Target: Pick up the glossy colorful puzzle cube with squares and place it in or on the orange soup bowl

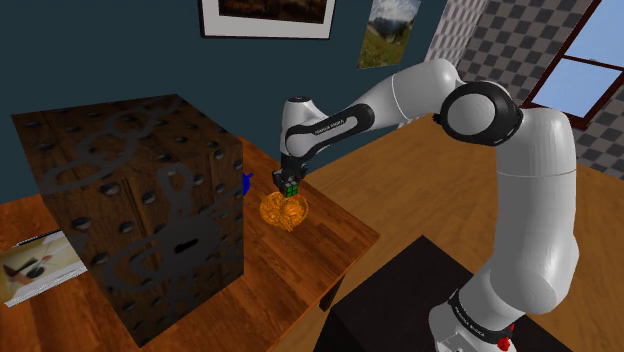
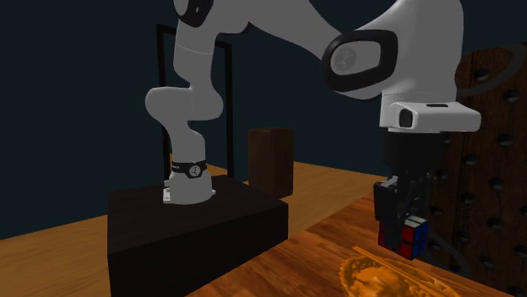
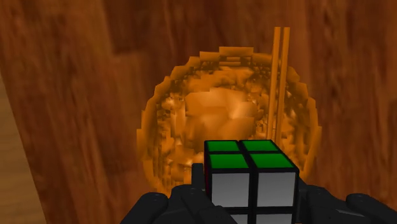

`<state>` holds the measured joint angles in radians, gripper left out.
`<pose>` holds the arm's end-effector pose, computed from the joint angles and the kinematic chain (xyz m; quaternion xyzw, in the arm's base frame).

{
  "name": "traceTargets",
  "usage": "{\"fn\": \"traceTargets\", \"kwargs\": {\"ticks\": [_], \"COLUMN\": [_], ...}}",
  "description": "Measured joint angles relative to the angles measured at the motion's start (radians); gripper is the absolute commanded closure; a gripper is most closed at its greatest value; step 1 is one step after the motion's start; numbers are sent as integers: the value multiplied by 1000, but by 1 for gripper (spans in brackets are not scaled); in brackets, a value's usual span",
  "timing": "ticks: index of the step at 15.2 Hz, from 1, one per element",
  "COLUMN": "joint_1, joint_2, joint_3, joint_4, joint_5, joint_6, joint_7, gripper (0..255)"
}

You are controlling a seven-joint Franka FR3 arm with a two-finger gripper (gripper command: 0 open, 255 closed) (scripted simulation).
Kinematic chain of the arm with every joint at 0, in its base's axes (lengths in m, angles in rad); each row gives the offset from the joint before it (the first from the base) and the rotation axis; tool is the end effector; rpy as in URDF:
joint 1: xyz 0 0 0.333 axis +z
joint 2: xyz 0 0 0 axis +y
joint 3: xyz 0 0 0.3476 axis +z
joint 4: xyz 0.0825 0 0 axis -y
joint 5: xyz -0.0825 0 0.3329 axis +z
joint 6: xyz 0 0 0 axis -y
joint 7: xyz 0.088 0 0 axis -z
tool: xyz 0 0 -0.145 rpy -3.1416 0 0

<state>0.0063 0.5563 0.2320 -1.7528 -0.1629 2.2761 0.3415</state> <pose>0.6268 0.1274 0.2814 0.9999 -0.0146 -0.0067 0.0026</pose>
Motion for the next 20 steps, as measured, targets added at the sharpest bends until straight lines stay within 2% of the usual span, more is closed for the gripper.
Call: {"fn": "traceTargets", "kwargs": {"ticks": [10, 15, 16, 20], "joint_1": [11, 13, 13, 13], "joint_2": [88, 94, 94, 94], "joint_3": [-17, -18, -18, -18], "joint_4": [2, 5, 5, 5], "joint_5": [-23, -24, -24, -24], "joint_6": [84, 88, 88, 88], "joint_7": [12, 14, 14, 14], "gripper": [255, 255, 0, 0]}}
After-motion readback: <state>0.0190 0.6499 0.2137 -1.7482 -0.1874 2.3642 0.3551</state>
